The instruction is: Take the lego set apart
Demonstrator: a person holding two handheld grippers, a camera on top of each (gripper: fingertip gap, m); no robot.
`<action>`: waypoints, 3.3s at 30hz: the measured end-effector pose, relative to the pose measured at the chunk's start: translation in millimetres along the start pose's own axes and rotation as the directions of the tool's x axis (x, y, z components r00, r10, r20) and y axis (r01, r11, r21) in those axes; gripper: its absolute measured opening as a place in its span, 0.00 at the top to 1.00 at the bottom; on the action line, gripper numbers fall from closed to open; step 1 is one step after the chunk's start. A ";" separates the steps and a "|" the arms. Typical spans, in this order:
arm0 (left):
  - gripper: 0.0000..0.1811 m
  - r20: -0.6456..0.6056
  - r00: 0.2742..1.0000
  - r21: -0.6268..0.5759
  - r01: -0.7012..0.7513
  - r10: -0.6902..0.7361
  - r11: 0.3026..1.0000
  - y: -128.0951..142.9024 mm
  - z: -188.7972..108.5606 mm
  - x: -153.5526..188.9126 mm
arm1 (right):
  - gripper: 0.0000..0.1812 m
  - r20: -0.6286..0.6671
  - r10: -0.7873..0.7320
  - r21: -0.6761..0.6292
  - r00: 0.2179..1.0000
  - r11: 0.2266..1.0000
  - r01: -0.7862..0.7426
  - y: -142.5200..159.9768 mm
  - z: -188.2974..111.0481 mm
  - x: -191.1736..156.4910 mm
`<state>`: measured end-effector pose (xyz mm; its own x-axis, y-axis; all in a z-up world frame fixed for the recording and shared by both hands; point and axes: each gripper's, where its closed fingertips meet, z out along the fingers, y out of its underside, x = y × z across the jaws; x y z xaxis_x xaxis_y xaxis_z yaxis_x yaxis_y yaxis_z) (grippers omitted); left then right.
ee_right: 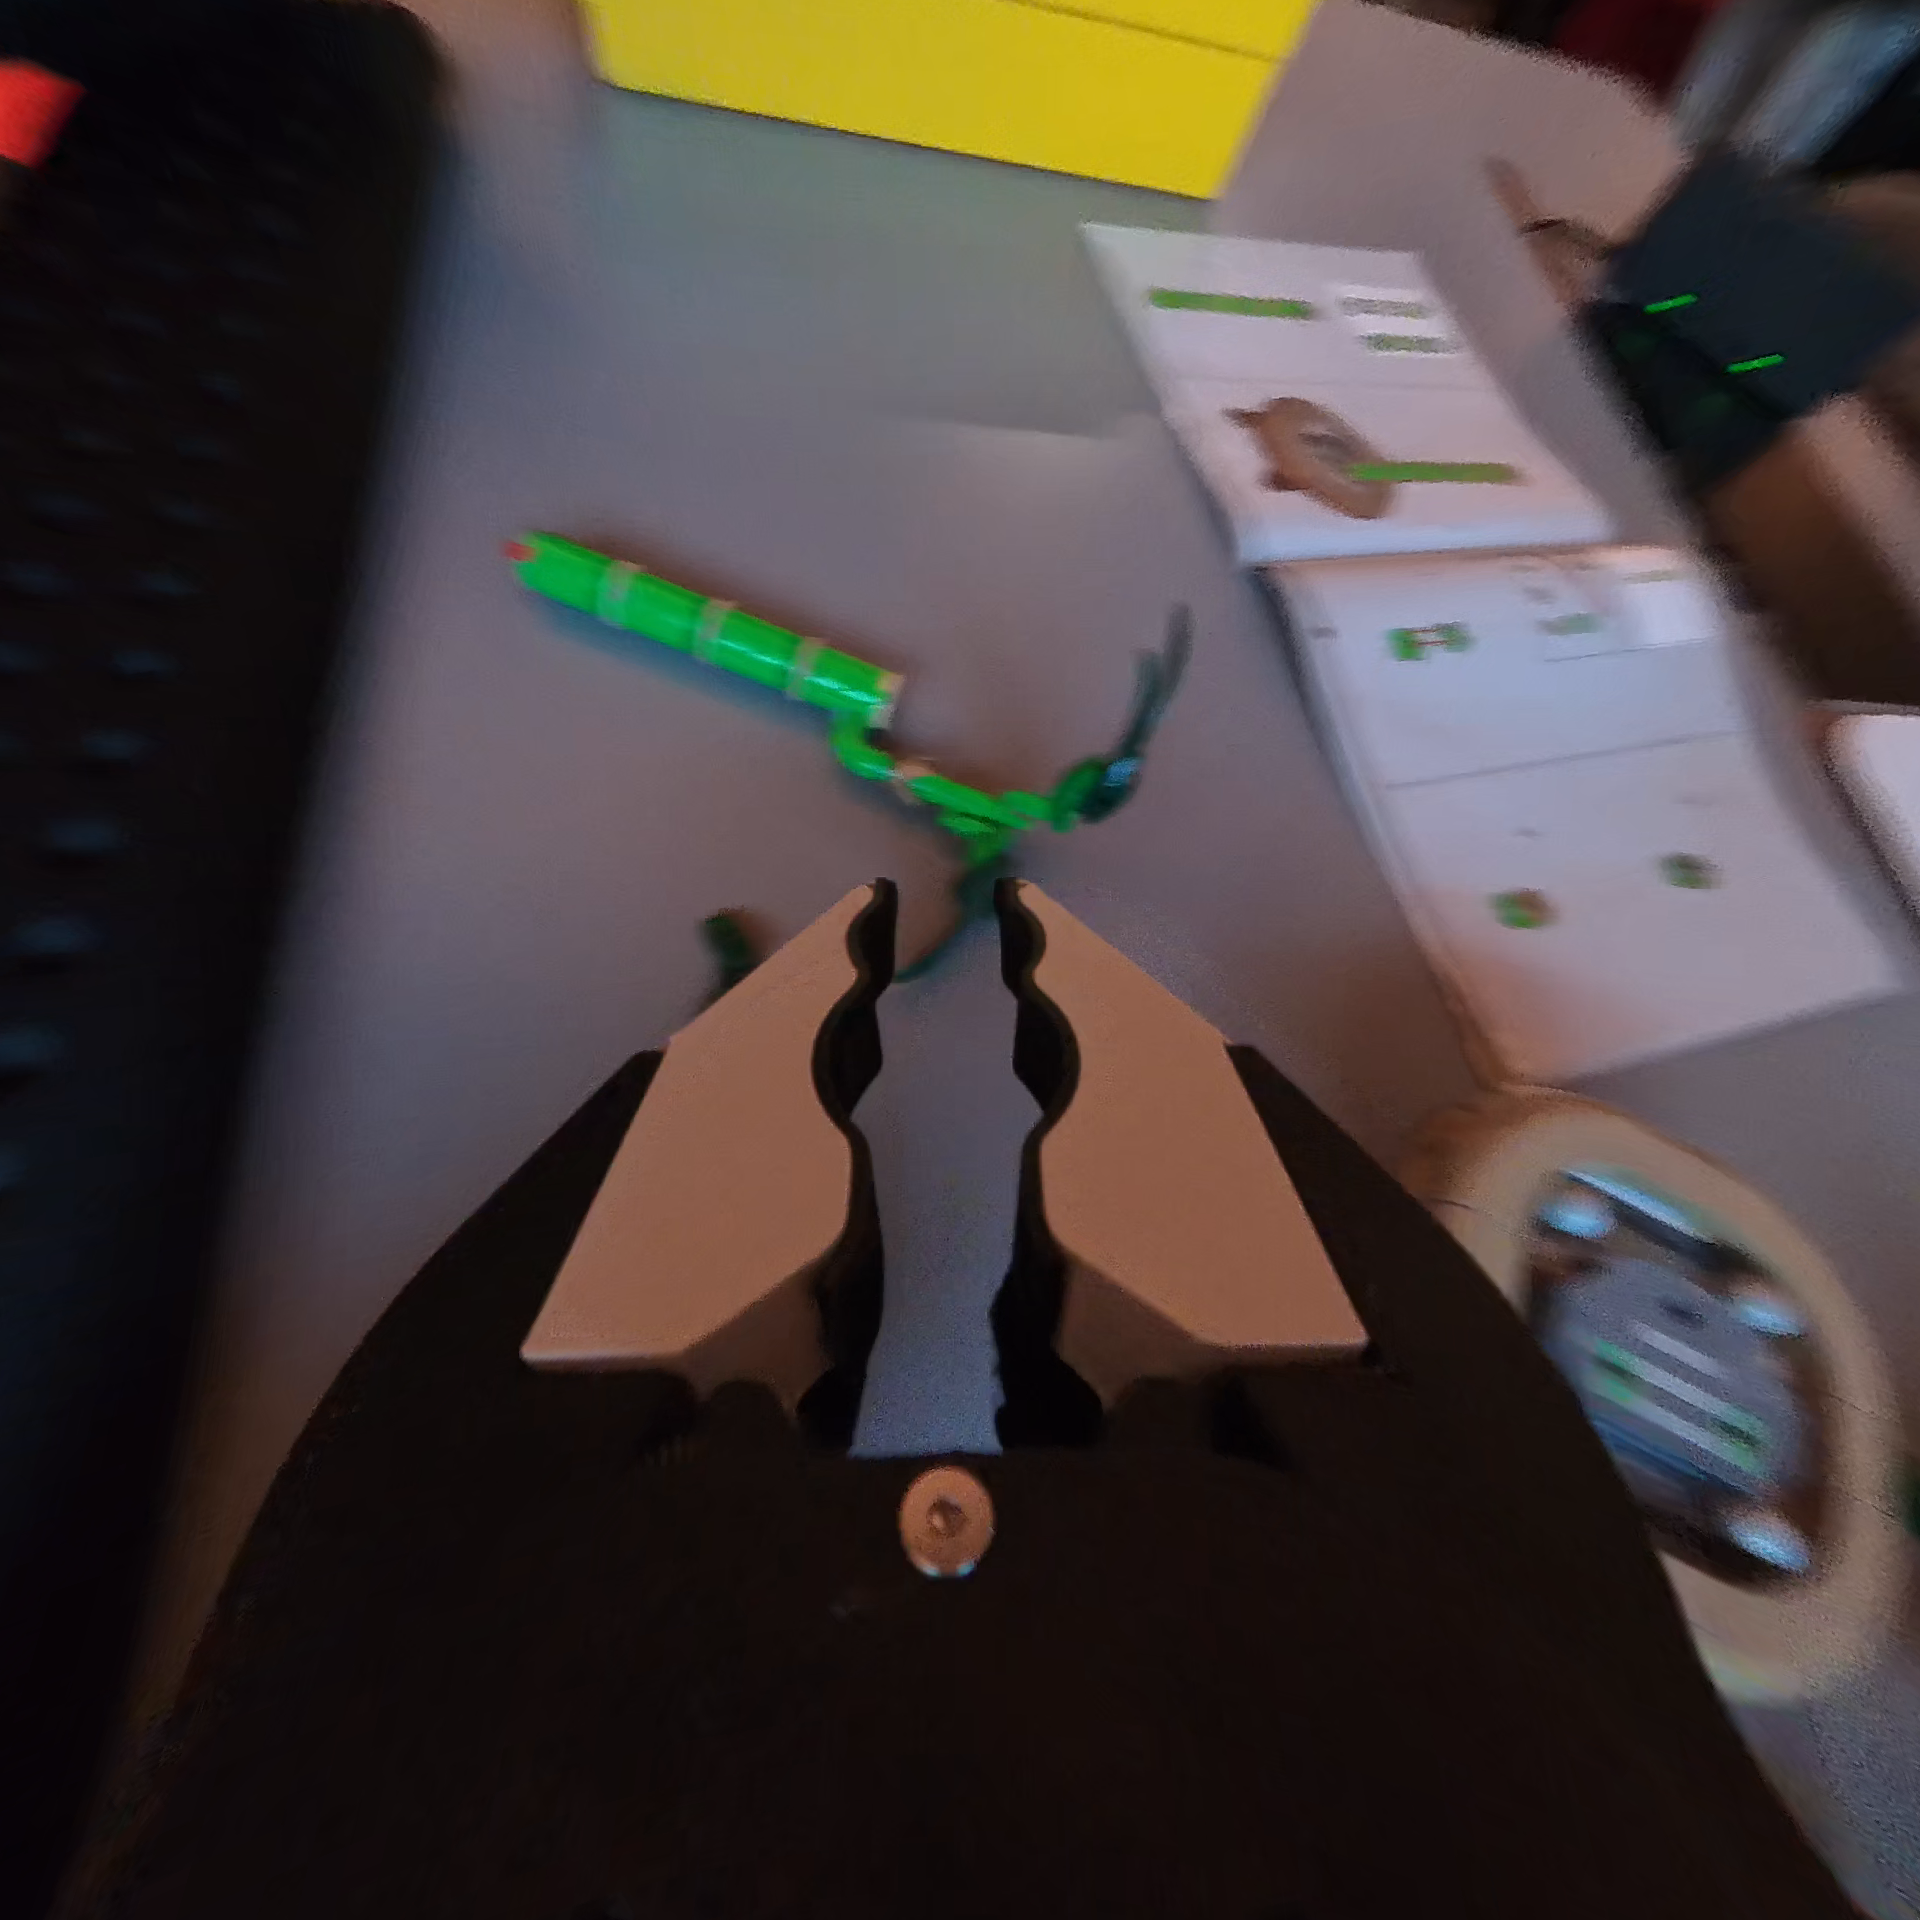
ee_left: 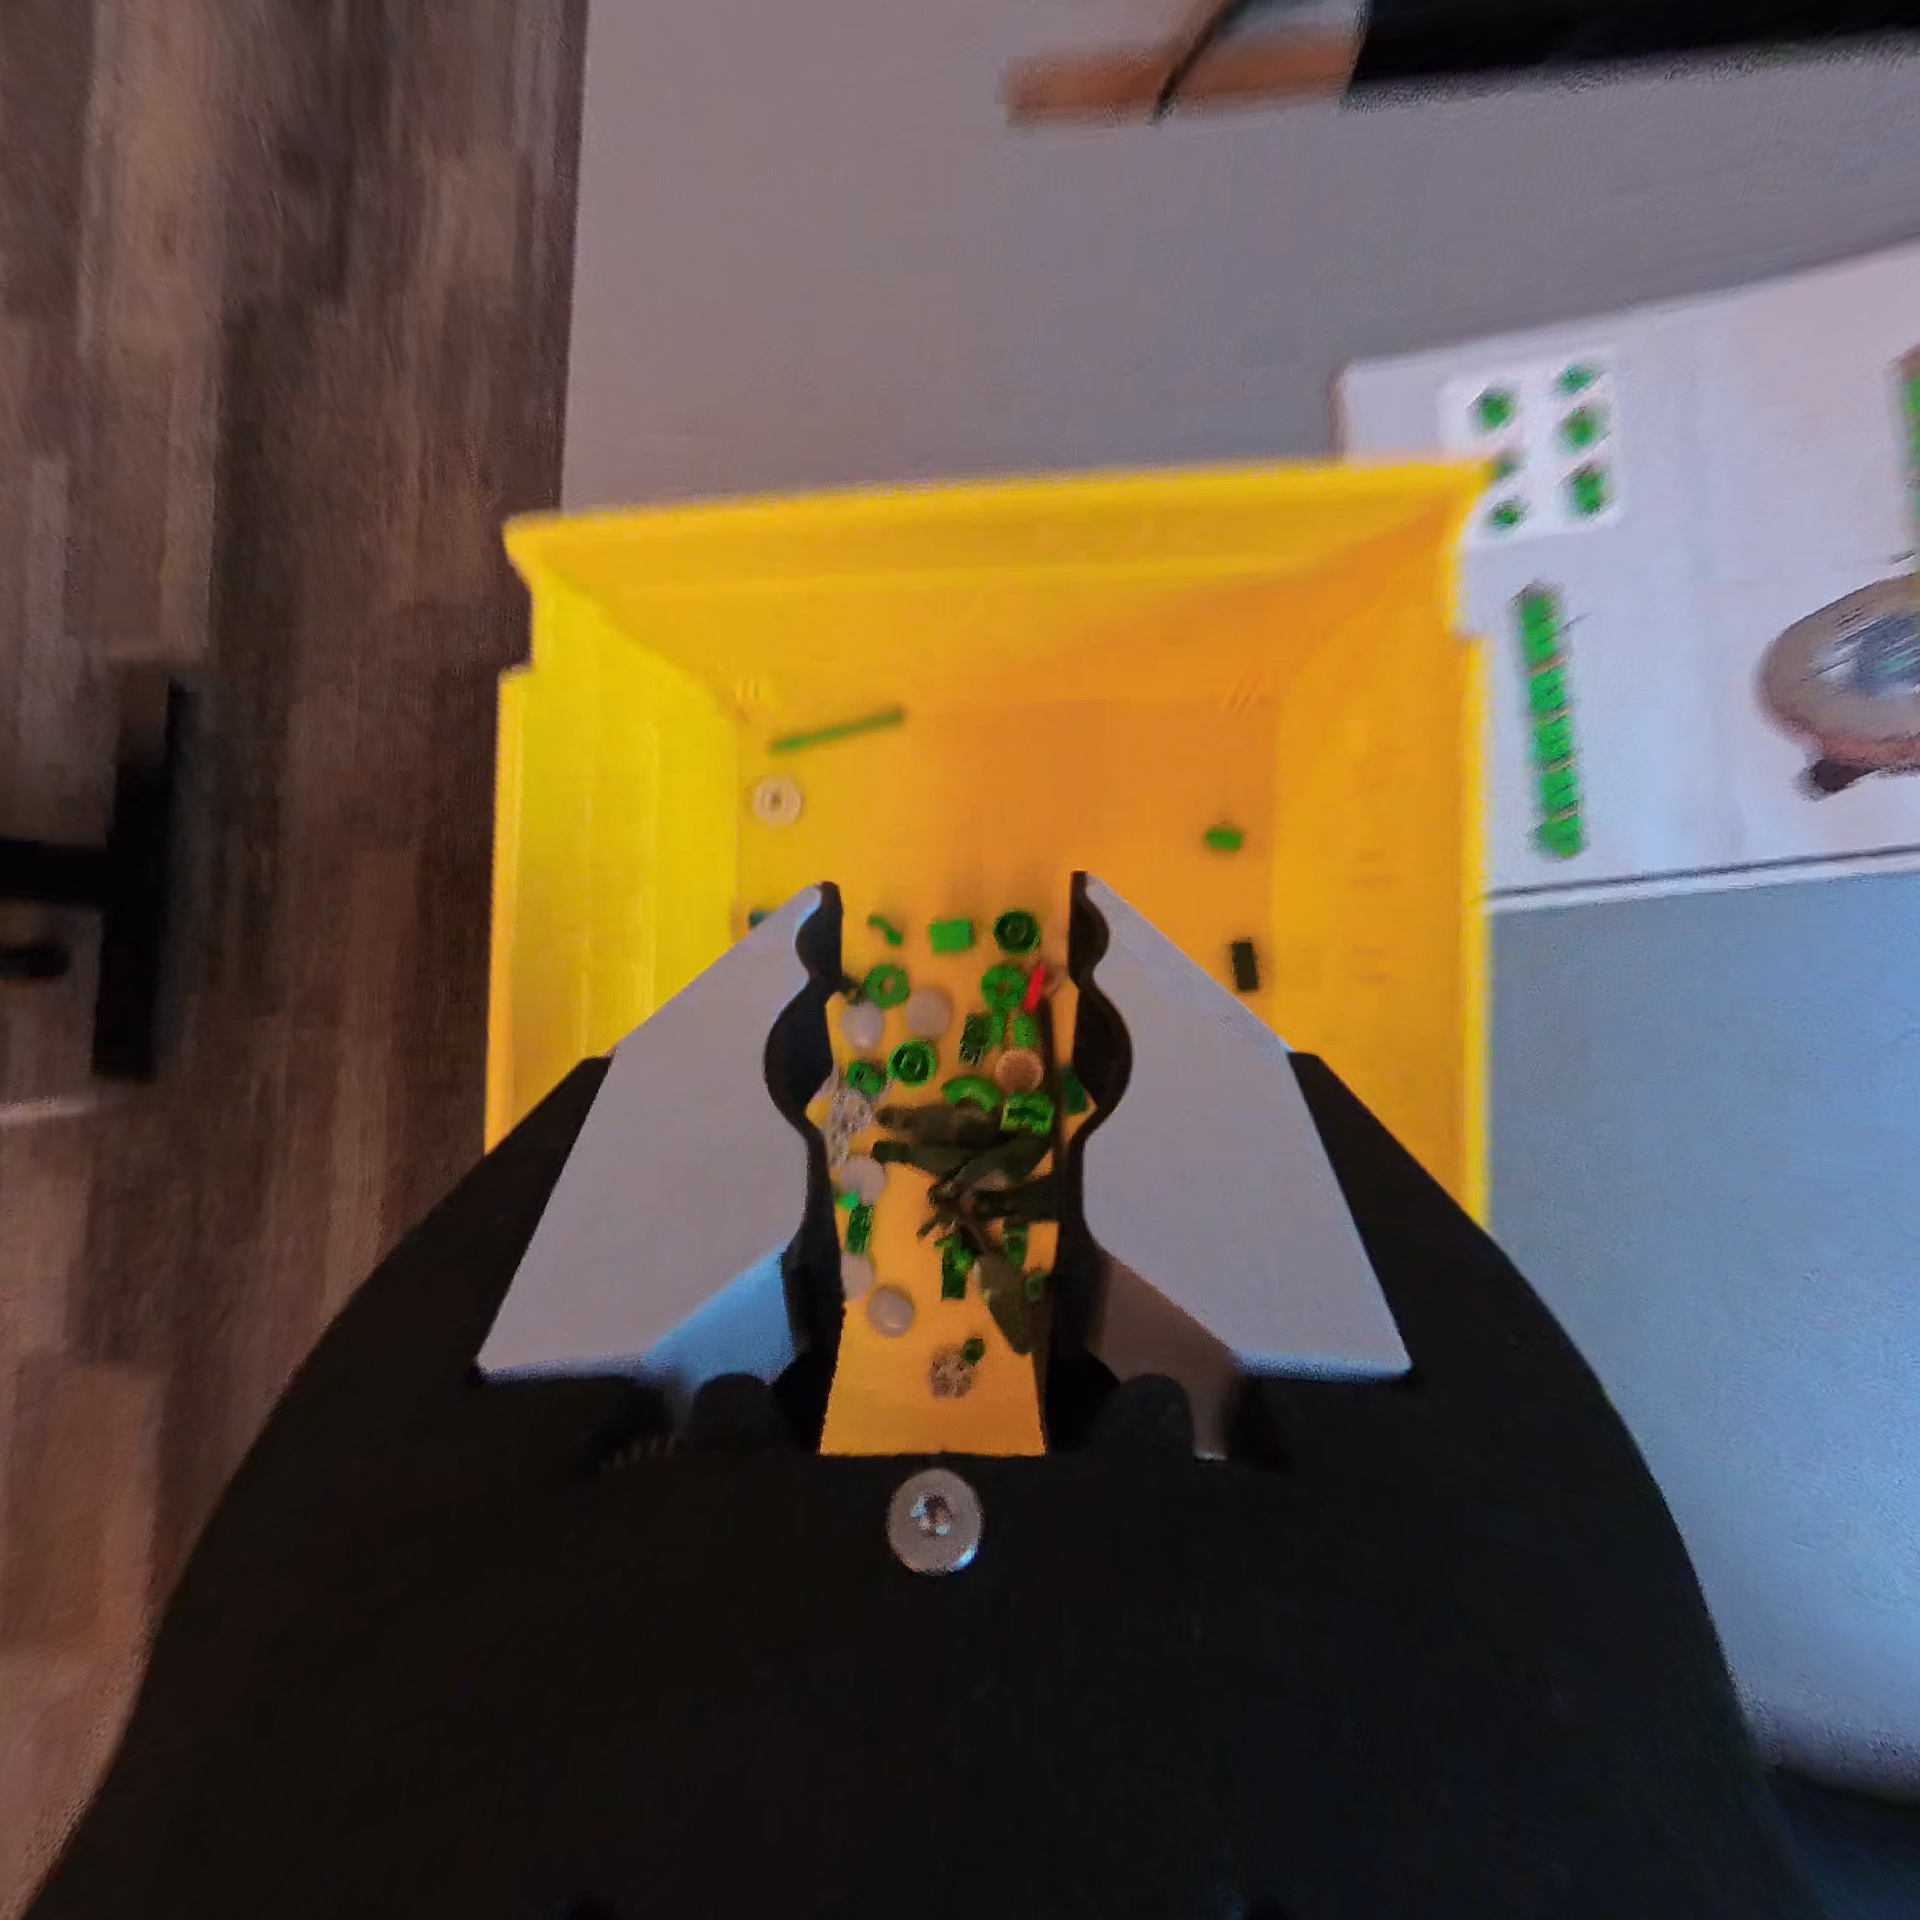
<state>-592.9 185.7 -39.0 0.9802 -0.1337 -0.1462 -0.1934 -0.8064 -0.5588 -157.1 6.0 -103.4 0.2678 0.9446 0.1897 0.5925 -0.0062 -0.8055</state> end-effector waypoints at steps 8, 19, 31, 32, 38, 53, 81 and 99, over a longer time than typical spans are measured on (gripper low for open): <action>0.65 -0.551 0.766 0.591 0.077 0.331 0.803 -92.1 -142.7 163.0 | 0.88 0.300 0.165 -0.214 0.940 0.971 -0.102 37.9 7.7 -47.9; 0.87 -0.714 0.158 0.619 -0.312 0.682 0.721 3.3 -168.9 371.6 | 0.92 0.179 -0.009 -0.171 0.984 0.985 0.040 26.1 12.4 -34.1; 0.88 -0.612 0.082 0.542 -0.680 0.786 0.493 83.7 -83.9 450.3 | 0.92 -0.010 0.026 -0.013 1.000 1.000 -0.027 -0.7 -4.4 4.0; 0.89 -0.605 0.074 0.543 -0.690 0.793 0.479 86.9 -81.0 452.3 | 0.92 -0.015 0.034 -0.003 0.999 0.999 -0.034 -2.5 -5.3 5.3; 0.97 -0.507 0.078 0.561 -0.726 0.858 0.397 88.6 -66.9 458.0 | 0.92 -0.015 0.059 0.032 0.998 0.998 -0.059 -8.3 -8.3 7.0; 0.97 -0.316 -0.040 0.722 -0.658 0.948 0.214 82.8 -85.4 463.6 | 0.96 0.428 0.556 0.156 0.712 0.731 -0.665 -29.1 -18.7 9.0; 0.97 -0.111 -0.025 0.816 -0.573 0.994 0.076 72.4 -100.8 467.6 | 0.98 0.390 0.632 0.078 0.670 0.702 -0.708 -24.0 -15.2 8.8; 0.94 -0.110 -0.087 0.781 -0.624 0.990 0.032 84.9 -91.8 464.0 | 0.99 0.481 0.695 -0.003 0.534 0.610 -0.792 -19.5 -10.9 2.5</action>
<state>-150.6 2.3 -79.3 -0.2718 -0.8503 -0.4508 -0.6515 0.5073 -0.5641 -159.7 4.9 -81.1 0.1891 0.6579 -0.7290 0.1515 -0.7530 -0.6403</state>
